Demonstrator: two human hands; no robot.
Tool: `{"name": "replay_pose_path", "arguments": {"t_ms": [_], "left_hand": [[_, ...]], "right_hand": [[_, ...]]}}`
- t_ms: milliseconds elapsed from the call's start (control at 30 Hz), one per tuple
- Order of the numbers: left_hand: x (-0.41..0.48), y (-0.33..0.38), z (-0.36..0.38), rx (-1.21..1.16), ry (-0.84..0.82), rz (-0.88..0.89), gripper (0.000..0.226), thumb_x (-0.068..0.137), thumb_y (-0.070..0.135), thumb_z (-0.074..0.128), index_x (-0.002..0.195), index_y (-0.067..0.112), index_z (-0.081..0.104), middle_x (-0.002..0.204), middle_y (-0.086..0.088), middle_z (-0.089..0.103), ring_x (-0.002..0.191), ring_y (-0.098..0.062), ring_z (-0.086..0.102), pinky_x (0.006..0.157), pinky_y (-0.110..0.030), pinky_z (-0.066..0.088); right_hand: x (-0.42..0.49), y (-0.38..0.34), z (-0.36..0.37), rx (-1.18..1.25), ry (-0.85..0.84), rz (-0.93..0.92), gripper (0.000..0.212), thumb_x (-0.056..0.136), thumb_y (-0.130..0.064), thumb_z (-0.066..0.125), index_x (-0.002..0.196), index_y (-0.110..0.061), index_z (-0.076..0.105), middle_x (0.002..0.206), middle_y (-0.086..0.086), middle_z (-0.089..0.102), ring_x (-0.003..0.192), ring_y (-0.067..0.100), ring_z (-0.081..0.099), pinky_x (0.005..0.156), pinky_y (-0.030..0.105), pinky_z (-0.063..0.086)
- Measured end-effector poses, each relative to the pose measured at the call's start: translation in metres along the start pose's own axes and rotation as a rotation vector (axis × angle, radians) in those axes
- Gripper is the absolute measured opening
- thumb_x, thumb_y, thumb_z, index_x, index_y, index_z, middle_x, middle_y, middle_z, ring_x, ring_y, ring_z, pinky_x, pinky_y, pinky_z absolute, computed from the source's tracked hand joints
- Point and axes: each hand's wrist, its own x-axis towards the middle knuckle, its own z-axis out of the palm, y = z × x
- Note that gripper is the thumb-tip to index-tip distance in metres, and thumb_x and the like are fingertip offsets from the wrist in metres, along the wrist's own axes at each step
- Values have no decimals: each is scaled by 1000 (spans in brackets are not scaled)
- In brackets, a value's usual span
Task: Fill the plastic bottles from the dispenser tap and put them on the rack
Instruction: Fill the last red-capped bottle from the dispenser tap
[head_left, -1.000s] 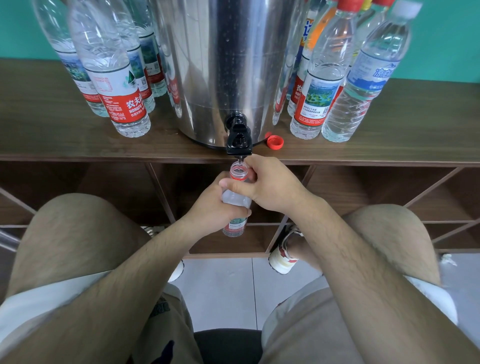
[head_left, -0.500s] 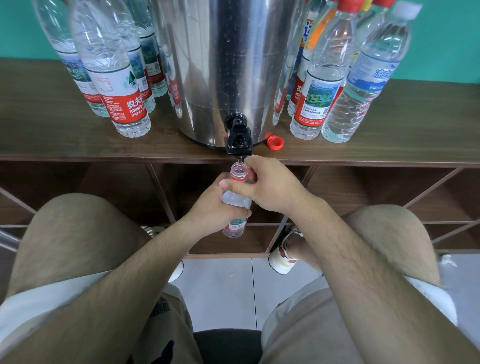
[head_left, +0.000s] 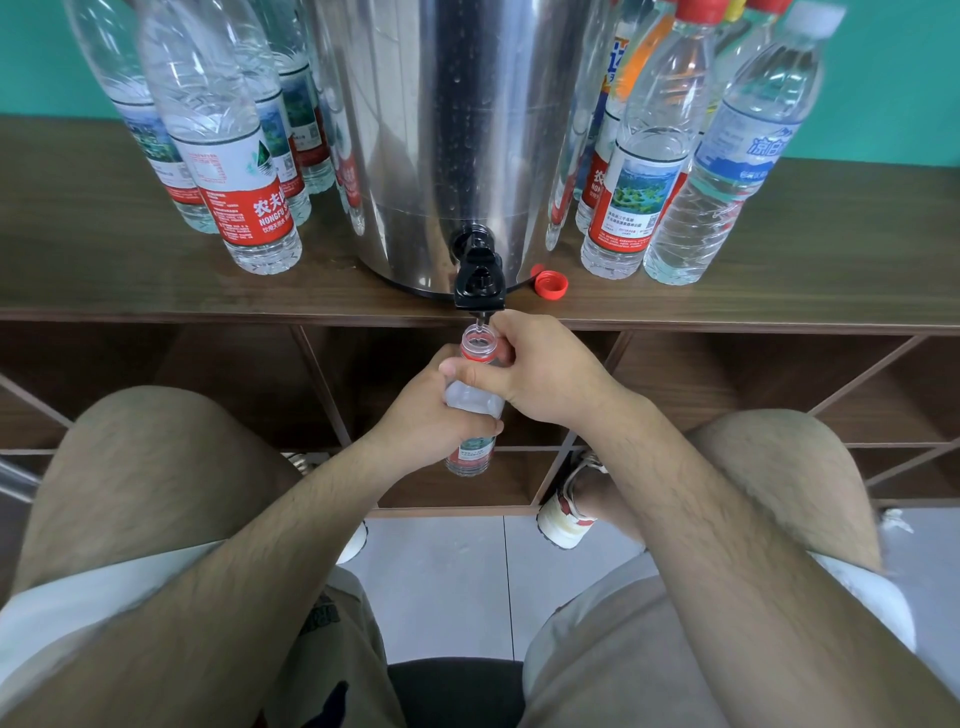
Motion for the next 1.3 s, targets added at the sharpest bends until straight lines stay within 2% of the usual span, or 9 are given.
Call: {"name": "replay_pose_path", "arguments": {"t_ms": [200, 367, 667, 833, 967, 1067, 1300], "left_hand": [[-1, 0, -1, 4, -8, 6, 68, 79, 10, 85, 136, 22, 51, 119, 3, 64, 108, -10, 62, 85, -23, 49], [-2, 1, -1, -9, -12, -3, 70, 79, 9, 85, 137, 24, 50, 119, 5, 64, 106, -7, 61, 80, -16, 47], [-3, 4, 0, 42, 1, -7, 69, 79, 13, 86, 135, 26, 49, 116, 8, 63, 101, -5, 60, 77, -16, 45], [-5, 7, 0, 36, -11, -22, 69, 80, 11, 86, 138, 23, 49, 121, 2, 64, 113, -15, 62, 99, -33, 53], [-8, 12, -1, 32, -23, -27, 68, 82, 8, 84, 139, 20, 50, 125, -3, 64, 119, -19, 61, 107, -42, 52], [-9, 14, -2, 21, -29, -39, 68, 82, 7, 83, 140, 18, 49, 126, -6, 64, 122, -22, 61, 109, -48, 51], [-10, 14, -2, 13, -23, -40, 70, 82, 7, 84, 140, 20, 48, 126, -4, 64, 121, -21, 61, 109, -47, 51]], "right_hand": [[0, 1, 0, -3, -1, -6, 56, 85, -70, 71, 80, -17, 52, 72, 0, 55, 65, 20, 51, 61, 42, 44], [0, 2, 0, -10, 2, -1, 53, 85, -69, 71, 75, -24, 47, 69, -5, 52, 62, 14, 47, 58, 34, 39], [0, 1, 0, -23, -9, 11, 54, 85, -70, 70, 79, -20, 52, 70, -3, 55, 63, 15, 50, 59, 37, 42], [0, 0, -1, -24, -8, 10, 53, 86, -68, 71, 82, -18, 55, 73, -1, 58, 66, 19, 55, 62, 42, 46], [0, -1, 0, -29, -6, 3, 54, 86, -68, 70, 84, -17, 57, 73, -1, 59, 66, 19, 55, 61, 40, 46], [0, 0, 0, -28, -5, 3, 52, 87, -66, 72, 83, -17, 56, 70, -4, 56, 63, 15, 52, 59, 36, 43], [-1, -1, 0, -21, -4, 1, 55, 86, -69, 70, 84, -16, 57, 73, -1, 58, 66, 20, 55, 62, 42, 47]]}}
